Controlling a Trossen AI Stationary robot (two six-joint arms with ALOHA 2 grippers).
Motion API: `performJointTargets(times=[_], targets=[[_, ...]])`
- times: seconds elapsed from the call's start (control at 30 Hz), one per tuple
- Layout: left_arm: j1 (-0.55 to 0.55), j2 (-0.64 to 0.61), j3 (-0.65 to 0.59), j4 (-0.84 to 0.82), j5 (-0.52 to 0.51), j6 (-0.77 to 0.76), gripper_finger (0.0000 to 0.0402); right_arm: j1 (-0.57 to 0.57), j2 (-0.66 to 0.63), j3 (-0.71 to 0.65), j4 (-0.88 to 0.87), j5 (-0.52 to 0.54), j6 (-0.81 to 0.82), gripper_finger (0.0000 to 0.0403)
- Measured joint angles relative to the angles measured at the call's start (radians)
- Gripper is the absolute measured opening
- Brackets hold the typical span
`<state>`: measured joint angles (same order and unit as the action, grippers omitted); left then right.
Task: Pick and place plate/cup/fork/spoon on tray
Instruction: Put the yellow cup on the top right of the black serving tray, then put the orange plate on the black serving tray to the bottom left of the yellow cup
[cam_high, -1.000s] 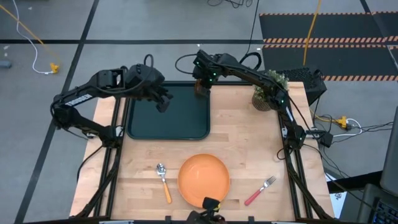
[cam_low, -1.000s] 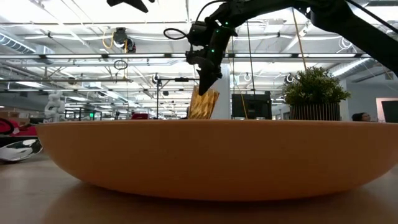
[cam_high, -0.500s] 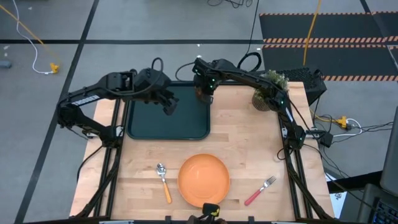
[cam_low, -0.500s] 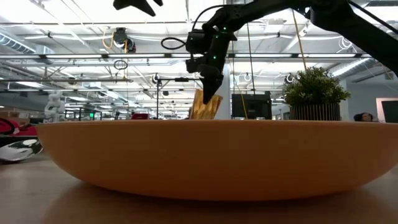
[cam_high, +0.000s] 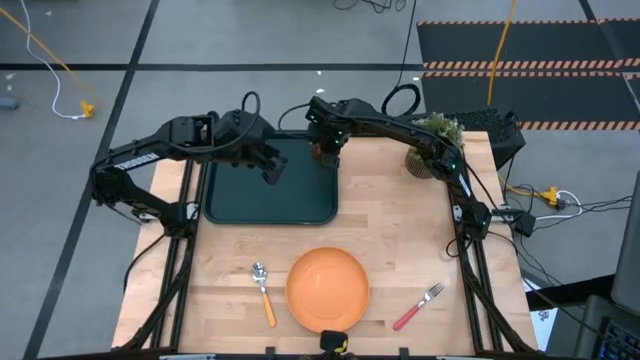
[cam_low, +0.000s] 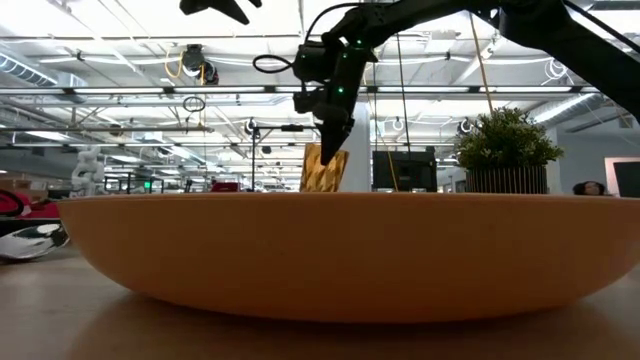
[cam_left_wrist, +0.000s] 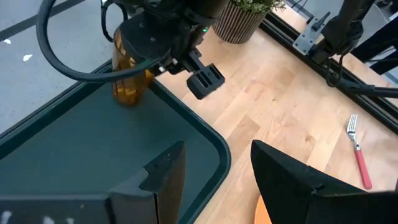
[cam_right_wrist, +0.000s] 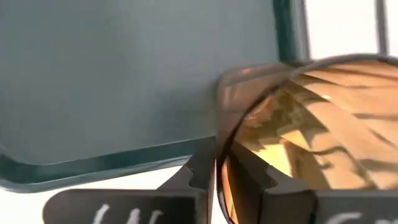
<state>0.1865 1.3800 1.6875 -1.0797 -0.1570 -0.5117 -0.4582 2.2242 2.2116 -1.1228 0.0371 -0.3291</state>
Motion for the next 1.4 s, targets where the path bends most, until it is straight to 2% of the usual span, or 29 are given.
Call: performJointTargets(times=[0.13, 0.43, 0.67, 0.87, 1.23, 1.3, 1.4], targets=[[-0.008, 0.0, 0.0, 0.0, 0.0, -0.001, 0.0186, 0.001, 0.0, 0.0, 0.012, 0.022, 0.003, 0.0058], [-0.013, 0.0, 0.0, 0.0, 0.0, -0.007, 0.0186, 0.002, 0.0, 0.0, 0.068, 0.023, 0.018, 0.0149], [-0.012, 0.0, 0.0, -0.001, 0.0, -0.008, 0.0186, 0.002, -0.018, -0.001, 0.121, 0.02, 0.037, 0.0193], [-0.012, 0.0, 0.0, -0.016, 0.0, -0.009, 0.0186, -0.002, -0.045, -0.001, 0.139, 0.019, 0.058, 0.0217], [-0.012, 0.0, -0.005, -0.23, 0.004, -0.057, 0.0186, 0.001, -0.172, -0.001, 0.168, 0.014, 0.167, 0.0234], [-0.012, -0.001, -0.024, -0.234, 0.039, -0.085, 0.0186, 0.002, -0.206, -0.001, 0.161, 0.013, 0.189, 0.0234], [0.003, 0.0, -0.074, -0.232, 0.152, -0.133, 0.0186, 0.004, -0.258, -0.001, 0.158, 0.012, 0.221, 0.0234]])
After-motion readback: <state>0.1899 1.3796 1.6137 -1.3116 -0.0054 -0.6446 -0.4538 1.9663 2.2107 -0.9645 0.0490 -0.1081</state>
